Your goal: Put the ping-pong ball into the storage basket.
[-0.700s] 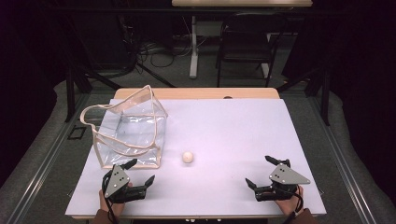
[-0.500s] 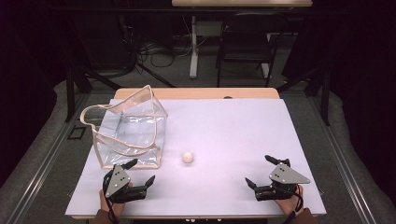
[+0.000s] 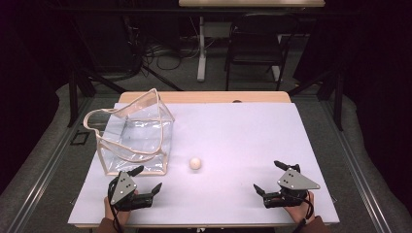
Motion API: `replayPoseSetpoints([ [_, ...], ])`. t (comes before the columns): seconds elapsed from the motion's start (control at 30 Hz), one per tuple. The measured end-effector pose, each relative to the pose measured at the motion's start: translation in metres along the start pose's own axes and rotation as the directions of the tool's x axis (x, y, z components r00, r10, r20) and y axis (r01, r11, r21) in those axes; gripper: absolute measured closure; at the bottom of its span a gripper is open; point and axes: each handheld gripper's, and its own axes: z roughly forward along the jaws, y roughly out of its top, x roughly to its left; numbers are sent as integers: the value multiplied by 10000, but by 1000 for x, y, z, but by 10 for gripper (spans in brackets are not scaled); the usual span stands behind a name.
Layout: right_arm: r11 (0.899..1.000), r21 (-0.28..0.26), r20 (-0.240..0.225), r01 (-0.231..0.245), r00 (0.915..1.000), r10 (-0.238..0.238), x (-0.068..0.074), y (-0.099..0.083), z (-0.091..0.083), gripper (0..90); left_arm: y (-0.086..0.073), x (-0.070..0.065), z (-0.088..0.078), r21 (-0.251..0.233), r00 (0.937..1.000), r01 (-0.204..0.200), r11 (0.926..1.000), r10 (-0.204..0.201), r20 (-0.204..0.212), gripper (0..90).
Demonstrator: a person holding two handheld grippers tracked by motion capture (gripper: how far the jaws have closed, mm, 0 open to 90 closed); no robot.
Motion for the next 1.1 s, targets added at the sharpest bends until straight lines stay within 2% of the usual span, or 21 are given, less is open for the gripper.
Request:
replayPoseSetpoints([
  [0.37,9996,260,-230,-52,9997,58,-1,5,7,0,1,-1,2,3,9999,-119,9999,119,-19,160],
  [1.1,9971,693,-564,300,9981,-261,2,27,30,0,2,-1,4,79,9995,-288,9996,288,89,160],
])
